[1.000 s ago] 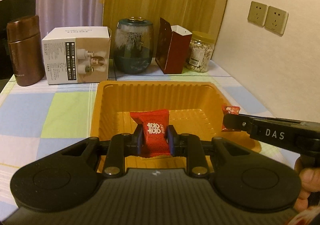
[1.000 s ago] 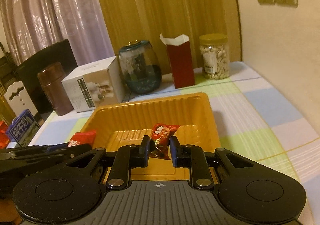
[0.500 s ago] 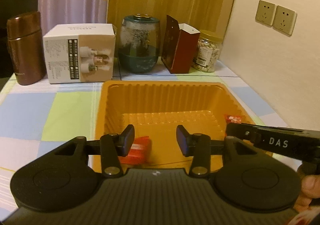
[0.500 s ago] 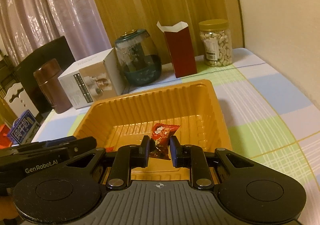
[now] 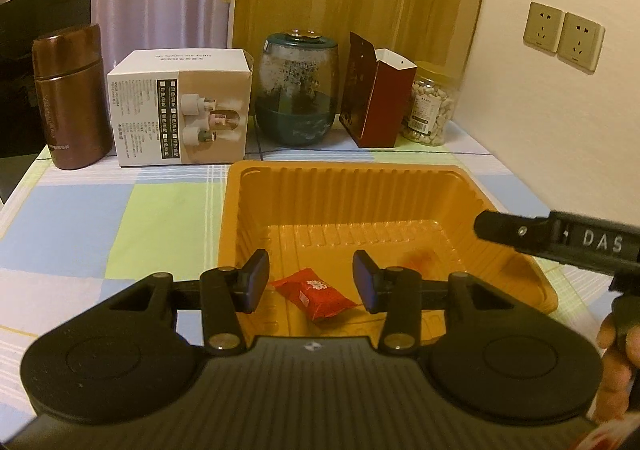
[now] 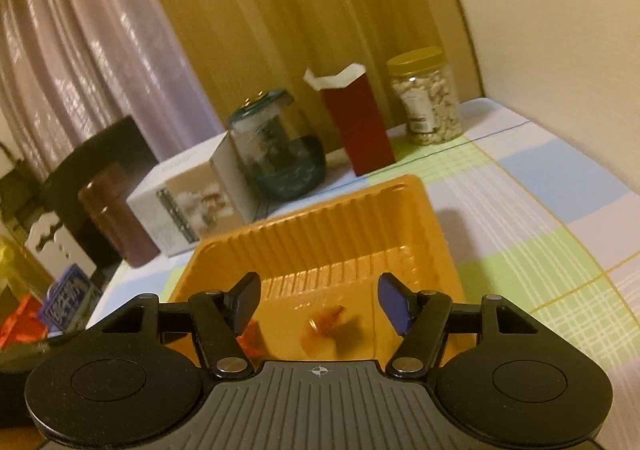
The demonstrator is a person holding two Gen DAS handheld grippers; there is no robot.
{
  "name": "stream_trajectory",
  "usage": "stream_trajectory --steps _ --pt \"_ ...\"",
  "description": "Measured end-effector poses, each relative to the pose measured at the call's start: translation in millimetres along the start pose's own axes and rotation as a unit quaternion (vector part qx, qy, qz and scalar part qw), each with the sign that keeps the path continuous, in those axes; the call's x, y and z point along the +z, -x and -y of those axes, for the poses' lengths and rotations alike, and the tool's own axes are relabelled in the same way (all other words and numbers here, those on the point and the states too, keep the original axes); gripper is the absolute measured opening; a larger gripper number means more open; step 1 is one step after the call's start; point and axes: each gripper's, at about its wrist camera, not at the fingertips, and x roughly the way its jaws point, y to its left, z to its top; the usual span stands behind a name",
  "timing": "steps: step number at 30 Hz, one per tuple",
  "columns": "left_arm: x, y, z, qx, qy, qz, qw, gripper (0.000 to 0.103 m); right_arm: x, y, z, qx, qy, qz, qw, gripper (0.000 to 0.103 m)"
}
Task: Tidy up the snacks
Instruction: 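Carry both red candies into the orange tray and open both grippers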
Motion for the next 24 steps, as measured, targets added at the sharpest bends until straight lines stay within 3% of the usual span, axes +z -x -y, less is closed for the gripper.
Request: stream_trajectory --steps 11,24 --pt "1 31 6 -0.001 0.004 0.022 0.9998 0.042 0 37 -5 -0.033 0.032 0.048 0.998 0.065" --pt "-38 113 13 0.005 0.013 0.032 0.9994 0.043 -27 111 -35 -0.024 0.083 0.068 0.994 0.065"
